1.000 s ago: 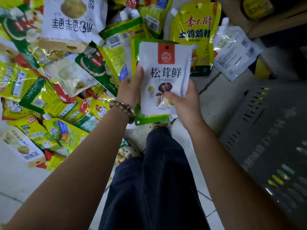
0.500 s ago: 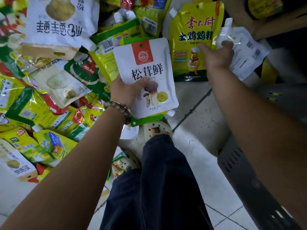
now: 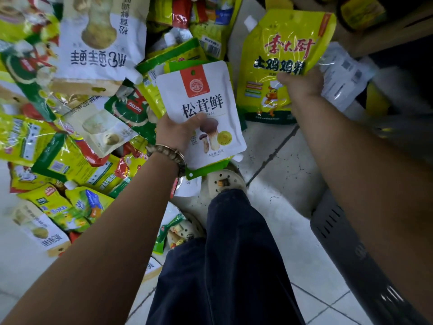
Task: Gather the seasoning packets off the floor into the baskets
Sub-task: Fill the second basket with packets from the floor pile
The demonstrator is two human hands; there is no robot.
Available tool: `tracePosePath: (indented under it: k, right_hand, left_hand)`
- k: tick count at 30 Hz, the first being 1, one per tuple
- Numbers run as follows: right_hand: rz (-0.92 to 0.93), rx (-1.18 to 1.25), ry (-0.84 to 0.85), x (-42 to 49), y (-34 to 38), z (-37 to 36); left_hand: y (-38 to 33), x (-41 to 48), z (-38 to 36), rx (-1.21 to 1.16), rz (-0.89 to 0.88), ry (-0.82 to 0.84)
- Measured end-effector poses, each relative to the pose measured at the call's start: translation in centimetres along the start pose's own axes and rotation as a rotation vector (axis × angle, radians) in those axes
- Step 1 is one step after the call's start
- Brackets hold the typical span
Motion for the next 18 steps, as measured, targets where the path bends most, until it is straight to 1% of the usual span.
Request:
tracePosePath:
  k: [4,7,13,18]
  right_hand:
    - [0.107,0.022,-0.118,-7.2,0.1,4.6]
    - [0.142,0.068,-0.196,-13.4,0.6,9.3]
    - [0.154,0.093,-0.271,-25.0,0.9,21.0]
    - [0.165,0.233,-0.361,-30.9,-2.1,31.5]
  left_hand:
    - [-2.7,-2.7,1.6,0.088,-0.016,0.035]
    - [-5.5,-6.6,2.9,0.1,-0.026,0.047]
    - [-11.3,-18.0,4.2,0.099,-0.05,0.089]
    - [-13.5,-28.1,1.2,0.074,-0.098,0.226]
Point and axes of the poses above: each hand's wrist, its own x-axis towards the middle knuckle, its own z-axis out of the back of the hand, y = z × x, the point moved 4 cm from there along x, towards the middle knuckle, and after that the axes turned 13 degrees about -x, right-handed, at the moved point
